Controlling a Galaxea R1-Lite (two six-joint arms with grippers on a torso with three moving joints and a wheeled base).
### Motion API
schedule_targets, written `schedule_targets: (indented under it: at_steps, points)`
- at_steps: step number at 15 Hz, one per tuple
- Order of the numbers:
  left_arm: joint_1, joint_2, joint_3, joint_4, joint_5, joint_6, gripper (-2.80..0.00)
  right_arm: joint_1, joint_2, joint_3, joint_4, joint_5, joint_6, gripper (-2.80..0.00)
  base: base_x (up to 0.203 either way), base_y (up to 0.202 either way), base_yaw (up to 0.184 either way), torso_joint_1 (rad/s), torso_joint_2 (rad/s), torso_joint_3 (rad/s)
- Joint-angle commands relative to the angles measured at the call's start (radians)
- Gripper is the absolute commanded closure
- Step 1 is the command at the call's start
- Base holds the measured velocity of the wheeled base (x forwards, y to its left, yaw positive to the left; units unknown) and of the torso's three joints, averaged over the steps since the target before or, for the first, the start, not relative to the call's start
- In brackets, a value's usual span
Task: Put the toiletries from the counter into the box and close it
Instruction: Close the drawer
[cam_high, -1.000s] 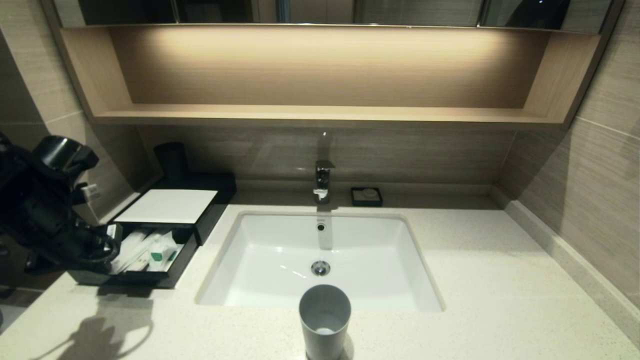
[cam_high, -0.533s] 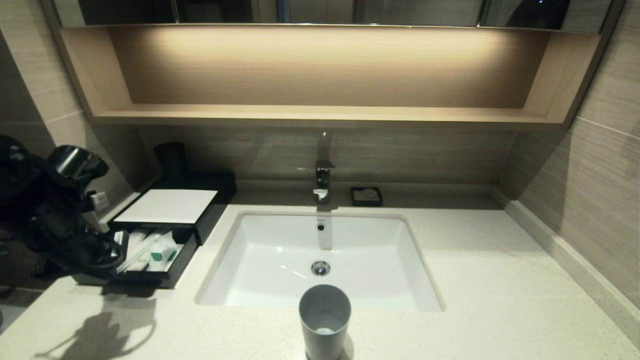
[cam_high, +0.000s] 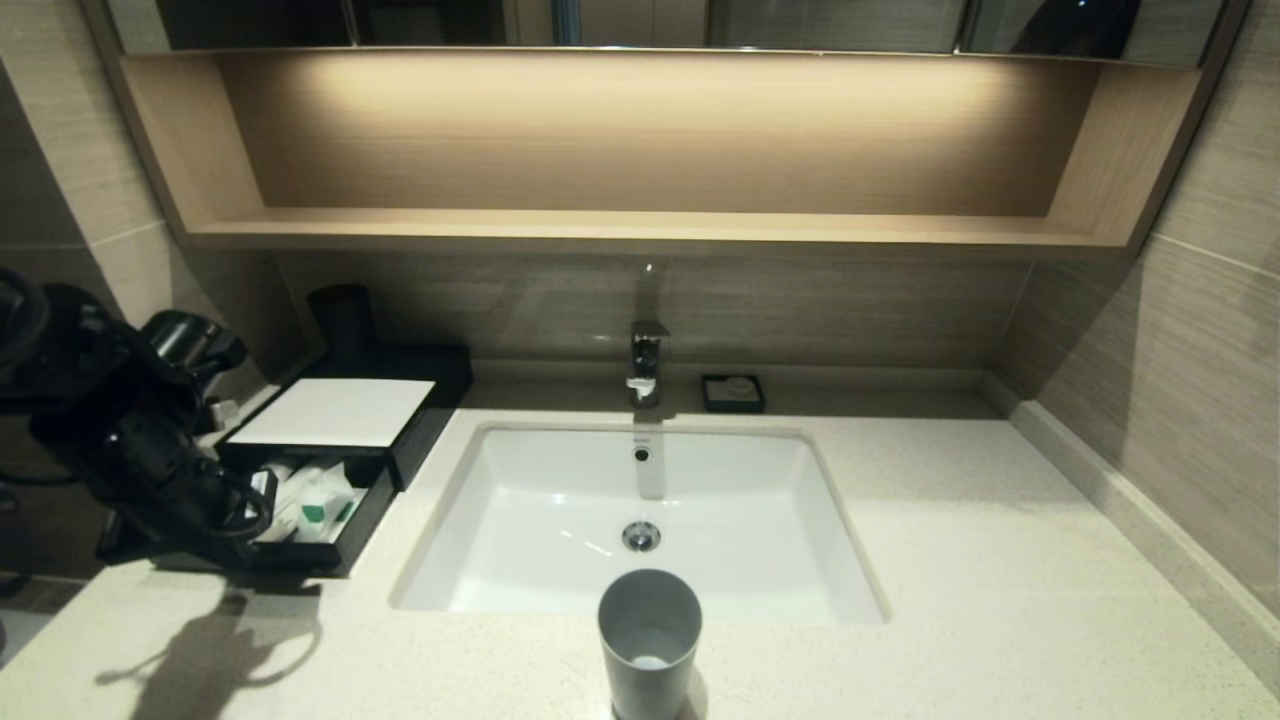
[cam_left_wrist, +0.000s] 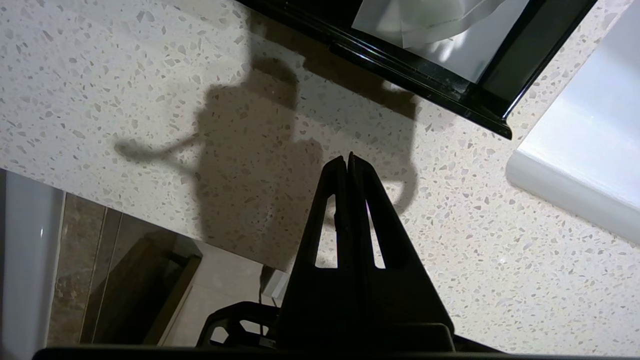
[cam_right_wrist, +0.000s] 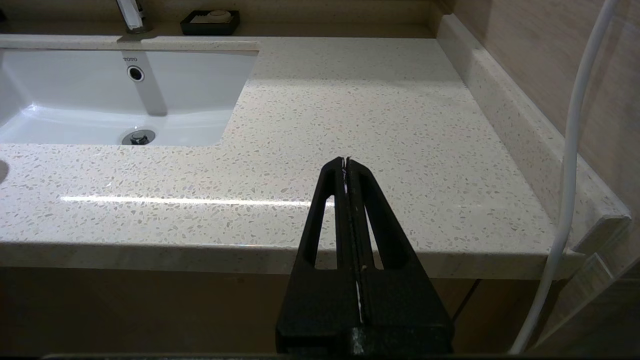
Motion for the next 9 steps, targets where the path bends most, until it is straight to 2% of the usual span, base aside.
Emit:
schedule_targets:
  at_steps: [1,9]
  points:
    - [0.000,0.009,-0.001,0.004,0.001,0.000,0.00,0.000,-0.001,0.002,0.000,0.000,0.000,0.00,0.000,0.000,0.000,0.000,0.00,0.000]
    - [0.000,0.028,-0.002,0.027,0.007,0.010,0.00,0.000,-0.001,0.001,-0.001,0.000,0.000,0.00,0.000,0.000,0.000,0.000,0.00,0.000]
